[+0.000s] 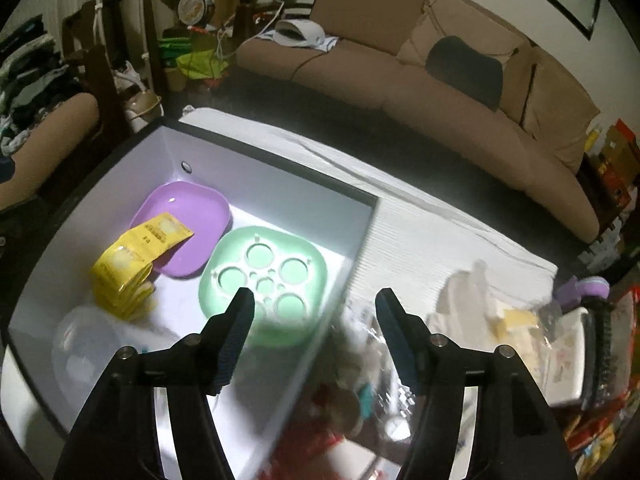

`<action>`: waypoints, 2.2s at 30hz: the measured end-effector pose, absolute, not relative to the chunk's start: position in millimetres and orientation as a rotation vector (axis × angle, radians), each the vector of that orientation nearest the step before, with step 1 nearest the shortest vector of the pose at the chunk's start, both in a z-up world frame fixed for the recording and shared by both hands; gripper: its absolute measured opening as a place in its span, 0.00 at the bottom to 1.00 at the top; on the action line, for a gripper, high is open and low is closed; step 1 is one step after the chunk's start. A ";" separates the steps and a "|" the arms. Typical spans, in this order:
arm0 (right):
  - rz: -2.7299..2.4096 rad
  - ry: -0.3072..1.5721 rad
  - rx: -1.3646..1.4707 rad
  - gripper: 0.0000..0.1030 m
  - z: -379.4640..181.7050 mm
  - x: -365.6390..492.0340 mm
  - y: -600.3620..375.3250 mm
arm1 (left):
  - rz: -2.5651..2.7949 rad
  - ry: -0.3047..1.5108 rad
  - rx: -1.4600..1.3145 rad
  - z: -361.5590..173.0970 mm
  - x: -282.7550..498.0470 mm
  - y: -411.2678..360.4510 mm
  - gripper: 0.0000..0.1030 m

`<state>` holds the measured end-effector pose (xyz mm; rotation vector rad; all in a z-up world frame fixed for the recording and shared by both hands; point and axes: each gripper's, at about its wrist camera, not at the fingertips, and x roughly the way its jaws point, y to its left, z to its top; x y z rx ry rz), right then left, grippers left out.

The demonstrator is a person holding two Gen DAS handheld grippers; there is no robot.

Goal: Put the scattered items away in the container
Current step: 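Lift the yellow packet and white ring tray over the box and release both, then move both tools back over the table toward the bagged items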

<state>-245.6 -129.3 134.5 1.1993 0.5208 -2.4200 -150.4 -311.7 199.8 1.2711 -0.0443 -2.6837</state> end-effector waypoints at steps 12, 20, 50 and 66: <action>-2.446 0.389 1.242 0.71 161.2 -157.0 14.7 | -2.846 0.035 1.216 225.0 -45.2 -222.5 0.84; -2.498 0.284 1.275 0.72 162.1 -97.5 117.9 | -2.953 0.095 1.307 197.4 5.0 -131.2 0.85; -2.439 -0.004 1.296 0.73 46.9 -57.6 222.7 | -2.771 -0.056 1.394 54.8 2.2 -63.9 0.86; -2.515 -0.279 1.196 0.82 91.4 -170.9 253.5 | -3.002 0.254 1.458 95.9 -71.2 -7.7 0.86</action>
